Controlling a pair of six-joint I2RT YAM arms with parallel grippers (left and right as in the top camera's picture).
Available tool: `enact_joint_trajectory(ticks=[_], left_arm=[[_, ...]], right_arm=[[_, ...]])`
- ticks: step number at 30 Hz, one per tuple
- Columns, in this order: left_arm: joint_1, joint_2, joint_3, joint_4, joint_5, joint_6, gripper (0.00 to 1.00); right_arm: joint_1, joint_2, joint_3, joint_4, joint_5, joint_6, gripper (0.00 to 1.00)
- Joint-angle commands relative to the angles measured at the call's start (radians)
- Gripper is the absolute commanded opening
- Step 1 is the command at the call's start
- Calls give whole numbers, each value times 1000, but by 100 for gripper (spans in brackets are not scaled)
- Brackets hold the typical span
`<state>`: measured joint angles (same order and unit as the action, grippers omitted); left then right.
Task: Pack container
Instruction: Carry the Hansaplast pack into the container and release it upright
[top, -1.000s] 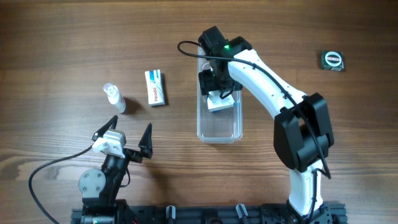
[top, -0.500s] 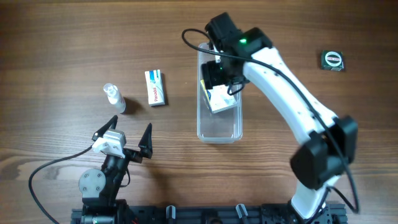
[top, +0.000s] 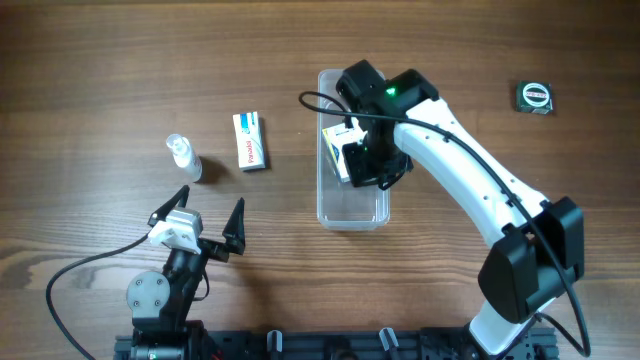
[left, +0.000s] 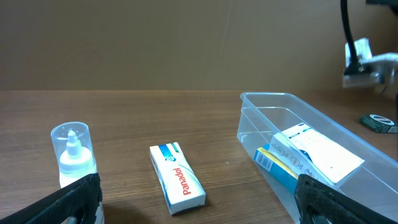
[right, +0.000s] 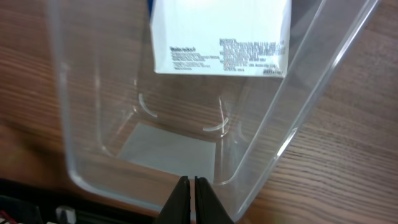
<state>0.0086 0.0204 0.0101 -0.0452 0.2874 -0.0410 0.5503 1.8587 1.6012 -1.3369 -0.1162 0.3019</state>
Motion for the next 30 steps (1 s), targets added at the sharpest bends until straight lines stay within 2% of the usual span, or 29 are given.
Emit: enact_joint_trajectory(ticks=[1,5,10,30], left_arm=[[6,-6,-5,-3,15,14,100],[6,-6,-5,-3,15,14,100],[6,-6,-5,-3,15,14,100],[6,-6,-5,-3,15,14,100]], right_arm=[[2,2,-97,69,-13,23,4],[2,2,-203,199,-13,23,4],[2,2,-213,278,-13,43,4],[2,17,-285,391,17,68,4]])
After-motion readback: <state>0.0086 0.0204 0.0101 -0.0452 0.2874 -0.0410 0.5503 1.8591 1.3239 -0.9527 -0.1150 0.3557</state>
